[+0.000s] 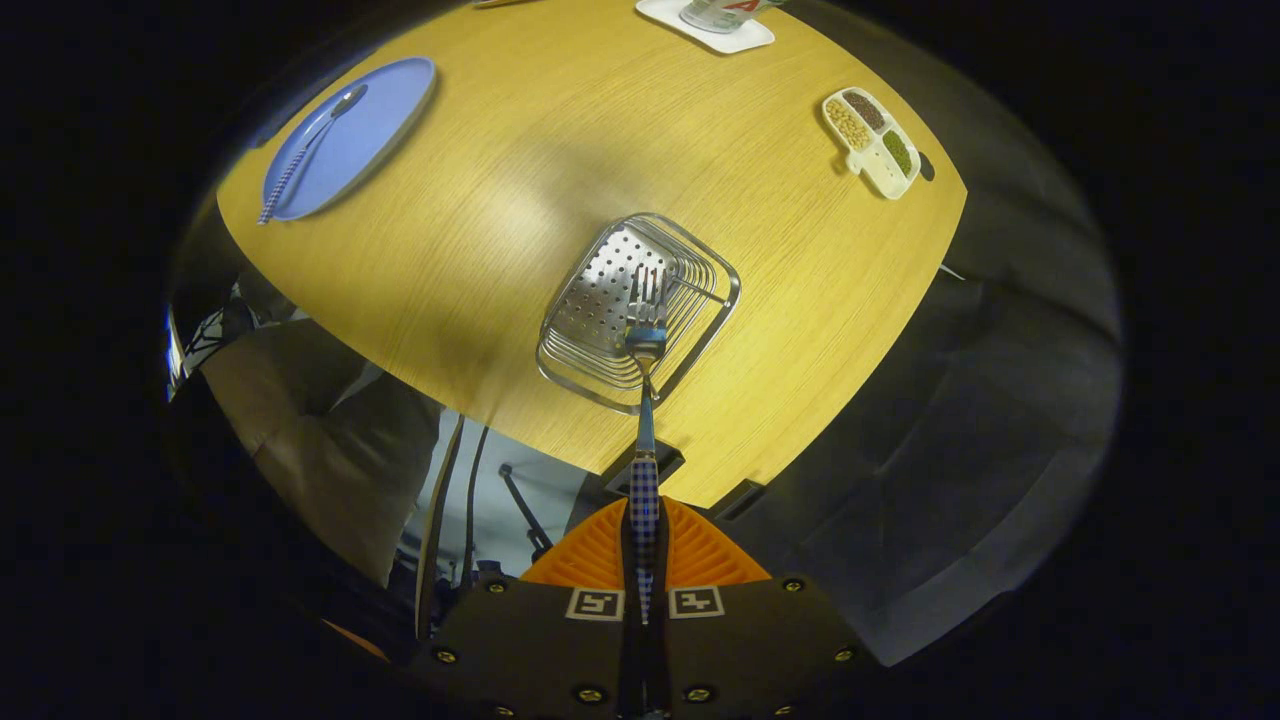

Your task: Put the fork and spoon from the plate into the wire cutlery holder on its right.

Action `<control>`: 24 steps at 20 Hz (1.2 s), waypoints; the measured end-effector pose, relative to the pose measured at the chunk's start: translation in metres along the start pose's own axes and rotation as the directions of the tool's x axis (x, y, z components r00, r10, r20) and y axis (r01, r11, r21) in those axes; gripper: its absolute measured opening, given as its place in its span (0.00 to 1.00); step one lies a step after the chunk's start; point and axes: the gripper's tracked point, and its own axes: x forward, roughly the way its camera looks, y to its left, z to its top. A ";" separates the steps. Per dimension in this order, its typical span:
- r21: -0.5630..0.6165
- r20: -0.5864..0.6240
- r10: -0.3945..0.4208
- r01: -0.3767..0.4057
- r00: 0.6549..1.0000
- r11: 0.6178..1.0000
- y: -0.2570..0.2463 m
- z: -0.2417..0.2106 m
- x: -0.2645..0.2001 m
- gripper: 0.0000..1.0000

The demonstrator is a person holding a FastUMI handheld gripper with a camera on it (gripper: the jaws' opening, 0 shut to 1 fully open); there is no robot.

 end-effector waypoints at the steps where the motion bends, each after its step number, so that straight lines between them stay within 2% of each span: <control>1: -0.007 -0.015 -0.001 0.001 1.000 1.000 -0.001 0.001 0.003 0.02; 6: -0.043 -0.060 -0.001 -0.001 0.998 0.999 -0.003 0.014 0.014 0.02; 11: -0.027 -0.063 0.006 -0.007 0.998 1.000 -0.005 0.023 0.025 0.02; 13: 0.001 -0.047 0.007 -0.007 0.999 1.000 -0.006 0.027 0.026 0.07; 19: 0.019 -0.009 0.010 -0.010 1.000 1.000 -0.007 0.032 0.024 0.12; 20: 0.022 0.001 0.008 -0.008 1.000 1.000 -0.008 0.034 0.020 0.22; 21: 0.026 0.011 0.003 -0.003 1.000 1.000 -0.011 0.035 0.019 0.51; 22: 0.033 0.018 -0.004 0.003 1.000 0.999 -0.012 0.033 0.016 0.57; 24: 0.046 0.036 -0.015 0.014 0.999 0.999 -0.015 0.033 0.008 0.61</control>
